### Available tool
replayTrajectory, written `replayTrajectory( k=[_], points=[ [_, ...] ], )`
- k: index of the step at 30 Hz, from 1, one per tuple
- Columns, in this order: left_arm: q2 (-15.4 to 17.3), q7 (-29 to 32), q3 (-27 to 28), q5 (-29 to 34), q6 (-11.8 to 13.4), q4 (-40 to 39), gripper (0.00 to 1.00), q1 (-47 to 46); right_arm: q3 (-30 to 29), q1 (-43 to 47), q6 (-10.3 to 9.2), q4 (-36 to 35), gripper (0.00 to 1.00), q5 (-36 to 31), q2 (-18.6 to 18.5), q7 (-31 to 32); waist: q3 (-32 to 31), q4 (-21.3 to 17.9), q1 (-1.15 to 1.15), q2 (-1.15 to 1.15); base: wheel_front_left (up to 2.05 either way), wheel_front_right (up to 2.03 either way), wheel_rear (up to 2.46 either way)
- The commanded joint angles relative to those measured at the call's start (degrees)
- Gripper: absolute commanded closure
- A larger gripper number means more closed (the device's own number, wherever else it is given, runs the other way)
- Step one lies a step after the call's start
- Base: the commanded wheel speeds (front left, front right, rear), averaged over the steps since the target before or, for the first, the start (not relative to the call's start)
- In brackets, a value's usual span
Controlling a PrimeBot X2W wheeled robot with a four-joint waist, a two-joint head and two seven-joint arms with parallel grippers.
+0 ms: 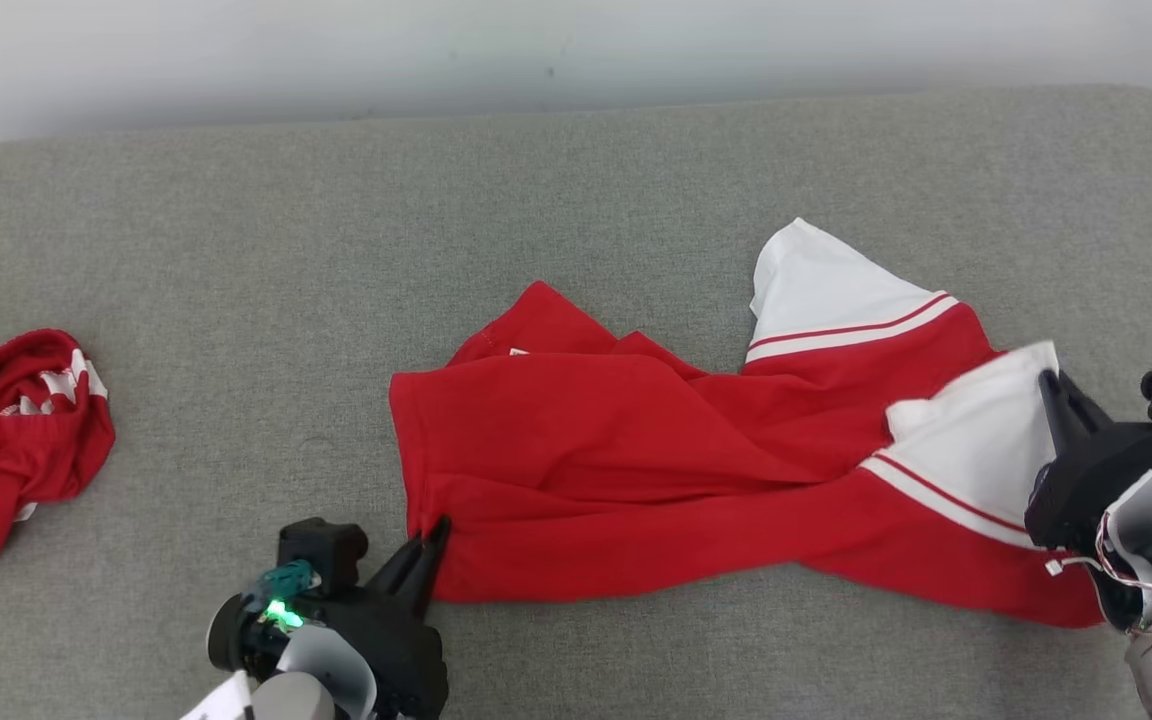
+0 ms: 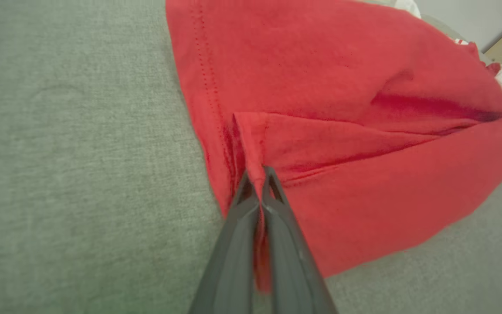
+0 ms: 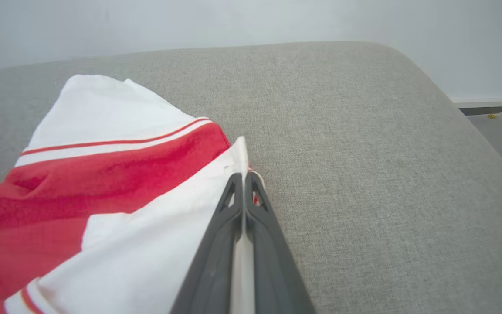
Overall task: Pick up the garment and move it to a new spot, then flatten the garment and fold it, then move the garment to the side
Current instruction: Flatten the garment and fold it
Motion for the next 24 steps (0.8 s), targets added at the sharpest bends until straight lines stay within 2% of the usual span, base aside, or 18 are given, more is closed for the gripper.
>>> replayTrajectory(
  k=[1,8,12,17,20,22,24],
  points=[
    [0.71,-0.58,0.61,-0.62,0.26,0.09,1.00,-0.08,-0.17,-0.80,-0.15,-0.99,1.00,0.08,0.23,-1.00,-0.37,-0.16,0.00,0.00,0.00,0.00,0.00],
    [-1.26,-0.42,5.43,-10.75,-0.60,-4.33,1.00,-1.91,2.07,-3.31,-0.15,-7.07,1.00,3.17,-0.11,-1.56,-0.79,-0.69,0.00,0.00,0.00,0.00,0.00],
    [-0.78,4.10,7.75,-18.72,-0.81,-8.51,1.00,-5.65,3.99,-7.03,-0.15,-9.59,1.00,5.42,-0.62,-0.29,0.46,-1.44,0.00,0.00,0.00,0.00,0.00],
    [0.67,12.62,11.85,-28.62,-0.81,-12.13,1.00,-14.22,8.07,-16.04,-0.14,-10.92,1.00,11.30,1.62,3.10,4.73,-3.79,0.00,0.00,0.00,0.00,0.00],
    [1.85,17.38,13.92,-31.60,0.66,-12.88,1.00,-21.23,11.72,-24.02,-0.14,-10.11,1.00,12.25,2.71,4.76,9.04,-5.66,0.00,0.00,0.00,0.00,0.00],
    [3.31,20.04,15.20,-31.74,3.04,-13.65,1.00,-29.04,14.04,-32.69,-0.14,-8.43,1.00,11.61,3.61,3.94,14.16,-7.09,0.00,0.00,0.00,0.00,0.00],
    [3.93,20.17,16.17,-31.05,4.70,-13.74,1.00,-34.38,13.97,-38.08,-0.14,-6.76,1.00,12.36,4.64,2.83,16.98,-7.59,0.00,0.00,0.00,0.00,0.00]
  ],
)
